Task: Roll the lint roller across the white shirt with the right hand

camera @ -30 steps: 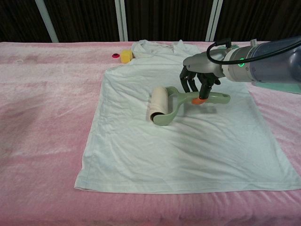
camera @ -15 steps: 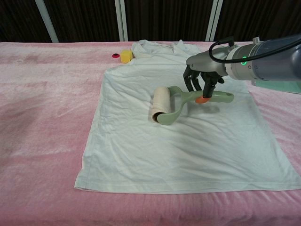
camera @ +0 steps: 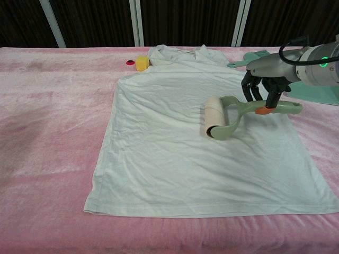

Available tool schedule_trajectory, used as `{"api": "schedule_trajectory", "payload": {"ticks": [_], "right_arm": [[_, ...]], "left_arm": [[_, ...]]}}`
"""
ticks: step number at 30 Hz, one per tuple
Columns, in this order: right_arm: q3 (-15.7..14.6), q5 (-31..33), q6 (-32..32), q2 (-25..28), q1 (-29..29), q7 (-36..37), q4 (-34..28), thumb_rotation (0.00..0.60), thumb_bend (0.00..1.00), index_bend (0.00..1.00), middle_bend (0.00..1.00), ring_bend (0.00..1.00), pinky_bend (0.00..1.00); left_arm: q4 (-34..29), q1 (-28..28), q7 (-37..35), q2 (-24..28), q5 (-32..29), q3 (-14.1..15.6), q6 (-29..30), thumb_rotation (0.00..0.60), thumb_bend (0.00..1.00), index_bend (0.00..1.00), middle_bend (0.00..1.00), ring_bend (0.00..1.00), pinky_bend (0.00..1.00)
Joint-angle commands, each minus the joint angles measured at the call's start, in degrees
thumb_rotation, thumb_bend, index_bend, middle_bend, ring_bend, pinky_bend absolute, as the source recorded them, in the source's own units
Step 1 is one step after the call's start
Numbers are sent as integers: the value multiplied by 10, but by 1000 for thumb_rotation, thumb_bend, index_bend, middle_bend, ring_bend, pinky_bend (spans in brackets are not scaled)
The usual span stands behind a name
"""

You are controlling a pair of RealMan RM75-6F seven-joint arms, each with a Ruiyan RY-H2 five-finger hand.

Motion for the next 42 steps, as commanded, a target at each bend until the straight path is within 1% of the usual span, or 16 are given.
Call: {"api": "schedule_trajectory", "payload": {"ticks": [1, 9, 15, 23, 29, 31, 36, 38, 42], "right_arm": [[-7, -5, -1, 15, -10, 10, -7, 600, 519, 744, 673, 663, 717], [-28, -34, -4, 51, -36, 29, -22, 600, 519, 744, 673, 663, 717], [-34, -46, -7, 68, -49, 42, -24, 600, 520, 744, 673, 663, 717], [-23, -78, -9, 79, -64, 71, -20, 600, 519, 745, 673, 663, 717], [-13, -92, -6, 106, -78, 96, -28, 600, 520, 744, 673, 663, 717], [-13, -98, -10, 124, -85, 106, -34, 600, 520, 744, 673, 663, 717], [-18, -108, -12, 150, -101, 123, -36, 600, 520, 744, 673, 661, 717], [-20, -121, -12, 166, -118, 143, -33, 600, 520, 744, 673, 661, 717], [-20, -152, -20, 178, -149, 185, -16, 600, 520, 744, 673, 661, 717]], "left_arm": [[0, 0, 1, 0, 0, 0, 0, 600, 424, 210, 176, 55, 62], [-1, 1, 4, 0, -1, 0, 3, 600, 423, 213, 176, 55, 63], [-2, 1, 8, -1, -1, 1, 2, 600, 424, 221, 181, 55, 63], [-3, 1, 11, -2, 0, 1, 2, 600, 423, 223, 182, 55, 63], [-3, 2, 9, 0, -1, 1, 3, 600, 424, 223, 182, 55, 62], [-2, 2, 9, 0, -1, 1, 2, 600, 424, 223, 182, 55, 62], [-2, 2, 10, 0, -1, 1, 3, 600, 424, 223, 182, 55, 63], [-3, 2, 12, -1, 0, 1, 3, 600, 424, 223, 183, 55, 63], [-6, 2, 18, -3, 1, 3, 4, 600, 424, 223, 183, 55, 64]]}}
